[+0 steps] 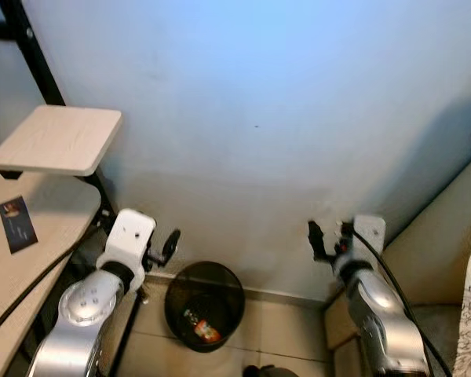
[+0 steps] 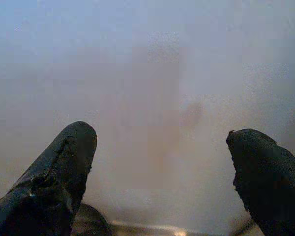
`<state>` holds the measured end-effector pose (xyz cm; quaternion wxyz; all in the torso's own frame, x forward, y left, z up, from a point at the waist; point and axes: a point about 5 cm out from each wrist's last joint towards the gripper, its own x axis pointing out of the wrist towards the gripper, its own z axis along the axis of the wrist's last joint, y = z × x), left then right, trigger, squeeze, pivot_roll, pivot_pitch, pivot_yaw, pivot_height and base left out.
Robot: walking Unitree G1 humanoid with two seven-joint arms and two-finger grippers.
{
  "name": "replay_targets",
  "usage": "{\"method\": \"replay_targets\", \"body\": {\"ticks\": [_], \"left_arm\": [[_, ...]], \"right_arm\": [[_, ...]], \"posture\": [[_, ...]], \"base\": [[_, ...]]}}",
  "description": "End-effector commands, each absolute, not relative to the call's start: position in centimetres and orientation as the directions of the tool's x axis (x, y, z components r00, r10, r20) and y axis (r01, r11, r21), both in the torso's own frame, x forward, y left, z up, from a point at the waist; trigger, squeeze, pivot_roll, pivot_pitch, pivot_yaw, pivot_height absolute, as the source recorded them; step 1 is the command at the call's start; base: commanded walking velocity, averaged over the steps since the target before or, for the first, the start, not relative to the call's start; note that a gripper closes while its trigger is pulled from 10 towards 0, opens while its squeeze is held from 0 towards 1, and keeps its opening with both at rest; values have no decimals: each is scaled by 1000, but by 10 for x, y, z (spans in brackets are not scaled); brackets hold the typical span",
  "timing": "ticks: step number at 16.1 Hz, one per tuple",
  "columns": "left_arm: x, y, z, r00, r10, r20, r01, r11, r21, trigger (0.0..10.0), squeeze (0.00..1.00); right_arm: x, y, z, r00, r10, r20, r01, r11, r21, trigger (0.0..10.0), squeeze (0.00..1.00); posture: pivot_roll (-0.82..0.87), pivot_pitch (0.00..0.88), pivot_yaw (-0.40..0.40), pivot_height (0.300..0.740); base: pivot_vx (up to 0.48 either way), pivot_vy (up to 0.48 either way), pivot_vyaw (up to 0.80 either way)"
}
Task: Clean up the room
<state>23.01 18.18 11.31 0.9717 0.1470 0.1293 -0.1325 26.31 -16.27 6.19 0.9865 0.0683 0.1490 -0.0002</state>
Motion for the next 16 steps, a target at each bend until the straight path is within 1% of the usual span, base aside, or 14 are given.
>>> {"method": "replay_targets", "body": {"ticks": [1,3,4,5,7,8,9,11,13,15,16], "left_arm": [[232,185,115,937,-190,-292,271,924,268,10000,0],[236,188,120,945,-171,-278,251,925,286,10000,0],[238,189,122,946,-168,-277,249,924,290,10000,0],[237,190,123,944,-172,-282,256,921,293,10000,0],[235,189,121,933,-195,-304,287,911,297,10000,0],[234,190,121,933,-187,-308,282,912,299,10000,0],[234,191,122,934,-180,-308,277,910,307,10000,0],[235,192,126,936,-176,-304,274,908,318,10000,0],[235,189,124,935,-184,-302,276,914,297,10000,0],[236,187,121,937,-187,-295,271,923,274,10000,0],[237,184,115,944,-168,-285,240,940,243,10000,0]], "right_arm": [[263,-163,57,944,30,-329,12,992,124,10000,1000],[260,-161,53,937,59,-344,-18,993,121,10000,1000],[260,-162,51,936,48,-348,-2,991,131,10000,1000],[263,-162,52,939,43,-342,4,991,135,10000,1000],[266,-158,54,941,50,-336,-6,991,131,10000,1000],[266,-156,55,941,59,-333,-14,990,137,10000,1000],[266,-154,55,941,64,-332,-18,990,140,10000,1000],[267,-149,56,943,82,-321,-39,990,138,10000,1000],[270,-148,62,950,89,-299,-55,991,121,10000,1000],[272,-150,65,953,86,-290,-58,993,104,10000,1000],[274,-155,69,957,78,-281,-54,994,92,10000,1000]], "posture": [[100,0,2,740],[125,0,4,740],[130,0,12,740],[121,0,41,740],[117,0,46,740],[155,0,46,740],[155,0,46,740],[153,0,73,740],[105,0,83,740],[105,0,83,740],[79,0,69,740]], "base": [[0,0,-750],[0,0,-750],[0,0,-750],[0,0,-750],[0,0,-750],[0,0,-750],[0,0,-750],[0,0,-750],[0,0,-753],[0,0,-750],[0,0,-750]]}}
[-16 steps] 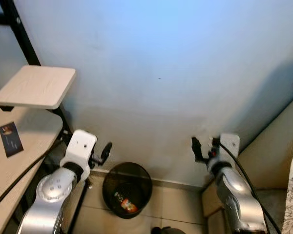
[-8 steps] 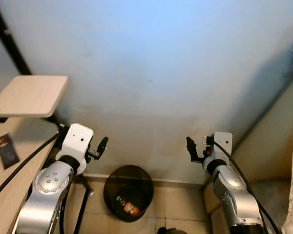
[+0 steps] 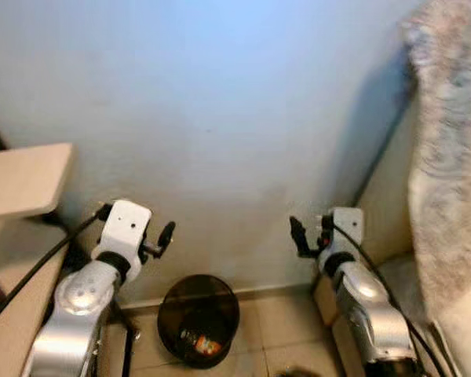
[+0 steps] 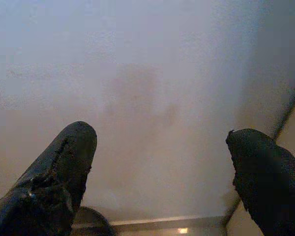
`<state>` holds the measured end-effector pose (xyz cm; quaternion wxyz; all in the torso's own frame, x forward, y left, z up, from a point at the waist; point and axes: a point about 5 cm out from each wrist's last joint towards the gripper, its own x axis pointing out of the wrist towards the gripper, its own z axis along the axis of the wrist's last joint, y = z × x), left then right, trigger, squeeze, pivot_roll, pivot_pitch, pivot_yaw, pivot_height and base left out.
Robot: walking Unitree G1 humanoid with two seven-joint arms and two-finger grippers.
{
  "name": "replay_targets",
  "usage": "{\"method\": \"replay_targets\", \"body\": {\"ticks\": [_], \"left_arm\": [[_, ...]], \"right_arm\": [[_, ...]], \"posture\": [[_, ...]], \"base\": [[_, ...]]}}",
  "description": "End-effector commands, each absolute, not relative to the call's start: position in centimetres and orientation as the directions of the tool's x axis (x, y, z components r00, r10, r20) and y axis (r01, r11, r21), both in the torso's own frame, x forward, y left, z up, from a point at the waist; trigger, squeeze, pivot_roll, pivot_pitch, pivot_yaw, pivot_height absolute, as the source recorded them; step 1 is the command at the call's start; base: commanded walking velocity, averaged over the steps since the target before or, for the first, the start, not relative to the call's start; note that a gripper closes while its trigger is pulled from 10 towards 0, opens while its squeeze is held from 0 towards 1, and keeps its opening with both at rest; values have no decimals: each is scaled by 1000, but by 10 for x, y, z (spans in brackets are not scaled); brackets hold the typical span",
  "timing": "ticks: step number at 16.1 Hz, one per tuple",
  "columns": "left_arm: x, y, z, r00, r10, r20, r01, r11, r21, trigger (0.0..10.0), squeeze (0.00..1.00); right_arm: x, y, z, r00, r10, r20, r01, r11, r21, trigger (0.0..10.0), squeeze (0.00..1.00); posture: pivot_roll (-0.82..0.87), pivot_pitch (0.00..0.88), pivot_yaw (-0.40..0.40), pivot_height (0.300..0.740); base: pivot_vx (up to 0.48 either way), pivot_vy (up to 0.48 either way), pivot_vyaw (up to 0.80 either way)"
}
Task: Clean up the room
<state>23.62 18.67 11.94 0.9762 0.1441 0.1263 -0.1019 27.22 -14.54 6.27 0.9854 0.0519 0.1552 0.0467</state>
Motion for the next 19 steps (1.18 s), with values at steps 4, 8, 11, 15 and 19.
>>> {"method": "replay_targets", "body": {"ticks": [4,8,11,15,19], "left_arm": [[240,184,110,950,-138,-280,205,952,228,10000,0],[247,191,113,958,-113,-262,176,957,231,10000,0],[254,193,115,966,-94,-239,150,962,229,10000,0],[258,190,112,966,-108,-236,161,962,219,10000,0],[262,191,112,969,-108,-224,159,961,226,10000,0]], "right_arm": [[279,-159,72,957,76,-279,-48,993,105,10000,1000],[276,-152,68,945,110,-307,-78,991,113,10000,1000],[282,-156,72,948,107,-300,-80,992,99,10000,1000],[284,-160,73,953,51,-300,-24,995,93,10000,1000],[286,-162,75,953,49,-299,-24,996,86,10000,1000]], "posture": [[119,0,-9,740],[117,0,-7,740],[78,0,-4,740],[74,0,-11,740],[60,0,-9,740]], "base": [[0,0,-750],[0,0,-753],[0,0,-752],[0,0,-752],[0,0,-753]]}}
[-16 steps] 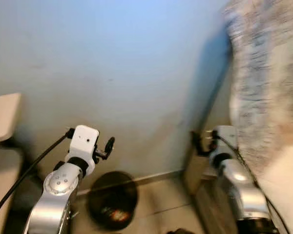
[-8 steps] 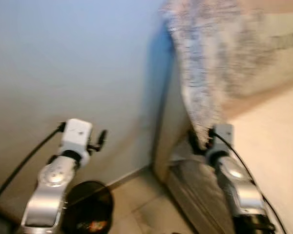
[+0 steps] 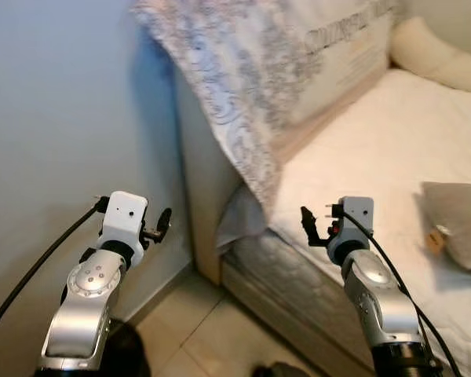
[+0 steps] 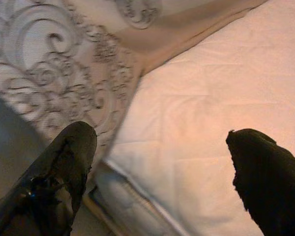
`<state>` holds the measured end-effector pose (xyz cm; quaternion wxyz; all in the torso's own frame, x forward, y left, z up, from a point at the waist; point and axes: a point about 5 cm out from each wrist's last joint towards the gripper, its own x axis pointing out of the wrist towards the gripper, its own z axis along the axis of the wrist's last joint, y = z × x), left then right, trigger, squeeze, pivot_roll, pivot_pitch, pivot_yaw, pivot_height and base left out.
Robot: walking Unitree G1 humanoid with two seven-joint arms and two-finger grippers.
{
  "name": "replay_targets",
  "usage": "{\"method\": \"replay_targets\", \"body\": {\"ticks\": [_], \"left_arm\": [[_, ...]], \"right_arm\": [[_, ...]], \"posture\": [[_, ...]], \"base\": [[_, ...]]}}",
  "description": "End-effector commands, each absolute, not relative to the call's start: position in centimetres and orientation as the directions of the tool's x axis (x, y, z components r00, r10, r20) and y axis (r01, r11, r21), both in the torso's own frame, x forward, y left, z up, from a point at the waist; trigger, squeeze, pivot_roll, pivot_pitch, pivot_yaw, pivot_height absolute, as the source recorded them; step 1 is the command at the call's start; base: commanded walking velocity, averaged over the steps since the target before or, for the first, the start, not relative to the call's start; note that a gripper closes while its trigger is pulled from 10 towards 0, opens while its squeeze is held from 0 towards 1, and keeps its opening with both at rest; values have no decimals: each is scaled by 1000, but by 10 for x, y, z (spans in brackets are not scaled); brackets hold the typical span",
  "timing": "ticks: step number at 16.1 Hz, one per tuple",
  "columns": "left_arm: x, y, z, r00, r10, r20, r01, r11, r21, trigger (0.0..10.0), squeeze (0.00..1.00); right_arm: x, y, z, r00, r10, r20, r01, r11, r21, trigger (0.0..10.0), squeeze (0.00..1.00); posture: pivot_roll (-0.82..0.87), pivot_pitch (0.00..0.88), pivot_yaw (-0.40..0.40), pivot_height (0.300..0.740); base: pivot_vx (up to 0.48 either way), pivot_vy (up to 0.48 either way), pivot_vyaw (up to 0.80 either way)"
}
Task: Clean up the room
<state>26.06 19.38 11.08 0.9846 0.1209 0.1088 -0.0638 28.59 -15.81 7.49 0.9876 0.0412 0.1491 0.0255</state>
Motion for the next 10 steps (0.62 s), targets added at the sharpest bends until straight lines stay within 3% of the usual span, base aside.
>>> {"method": "replay_targets", "body": {"ticks": [1,10], "left_arm": [[263,192,113,970,-106,-218,155,962,225,10000,0],[253,188,114,984,-64,-168,96,977,192,10000,0]], "right_arm": [[285,-160,73,951,47,-305,-21,996,89,10000,1000],[277,-164,70,956,13,-294,17,995,99,10000,1000]], "posture": [[65,0,-11,740],[73,0,-14,740]], "base": [[0,0,-750],[0,0,-752]]}}
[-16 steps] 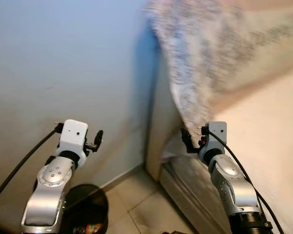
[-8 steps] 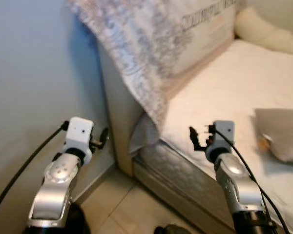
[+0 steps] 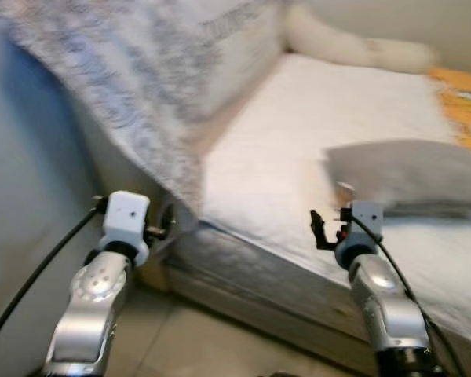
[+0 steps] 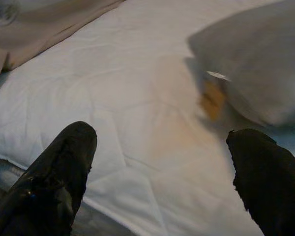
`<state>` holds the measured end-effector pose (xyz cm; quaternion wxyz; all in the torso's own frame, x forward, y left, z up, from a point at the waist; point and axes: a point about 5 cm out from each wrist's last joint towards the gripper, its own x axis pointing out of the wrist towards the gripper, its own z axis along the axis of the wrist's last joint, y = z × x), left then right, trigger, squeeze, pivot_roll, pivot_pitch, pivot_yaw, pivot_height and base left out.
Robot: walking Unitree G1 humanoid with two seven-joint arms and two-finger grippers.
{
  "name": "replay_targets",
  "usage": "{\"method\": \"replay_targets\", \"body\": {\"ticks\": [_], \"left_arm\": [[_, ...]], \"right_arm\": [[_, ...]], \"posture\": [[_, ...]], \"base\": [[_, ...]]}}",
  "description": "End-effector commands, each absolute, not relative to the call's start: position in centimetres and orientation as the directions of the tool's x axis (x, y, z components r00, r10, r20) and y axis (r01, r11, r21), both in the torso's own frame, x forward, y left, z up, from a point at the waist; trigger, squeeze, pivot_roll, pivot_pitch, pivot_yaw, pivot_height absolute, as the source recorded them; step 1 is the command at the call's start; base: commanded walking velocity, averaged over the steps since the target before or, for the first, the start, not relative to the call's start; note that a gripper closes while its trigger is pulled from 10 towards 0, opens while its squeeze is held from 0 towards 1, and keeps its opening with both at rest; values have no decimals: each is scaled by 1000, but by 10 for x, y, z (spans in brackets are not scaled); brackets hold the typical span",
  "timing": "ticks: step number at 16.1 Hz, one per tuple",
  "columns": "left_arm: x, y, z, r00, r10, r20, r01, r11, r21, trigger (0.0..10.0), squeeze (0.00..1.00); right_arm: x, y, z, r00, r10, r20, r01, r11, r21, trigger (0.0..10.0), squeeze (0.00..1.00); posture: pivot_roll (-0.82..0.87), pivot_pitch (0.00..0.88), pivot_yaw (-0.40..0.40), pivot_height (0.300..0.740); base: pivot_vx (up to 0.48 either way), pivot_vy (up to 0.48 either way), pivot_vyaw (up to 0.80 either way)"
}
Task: Clean up the room
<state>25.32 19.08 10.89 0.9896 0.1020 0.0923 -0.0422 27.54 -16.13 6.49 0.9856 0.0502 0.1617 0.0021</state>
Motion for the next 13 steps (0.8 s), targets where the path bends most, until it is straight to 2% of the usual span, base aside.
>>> {"method": "replay_targets", "body": {"ticks": [1,8,13], "left_arm": [[250,187,113,985,-55,-166,86,979,187,10000,0],[233,195,108,984,13,-179,21,982,187,10000,0],[239,198,117,990,11,-138,16,981,193,10000,0]], "right_arm": [[274,-165,71,957,8,-291,20,995,96,10000,1000],[258,-182,70,951,-65,-302,96,992,88,10000,1000],[261,-181,76,963,-50,-266,76,993,88,10000,1000]], "posture": [[63,0,-14,740],[55,0,-38,740],[65,0,-42,740]], "base": [[0,0,-750],[0,0,-750],[0,0,-749]]}}
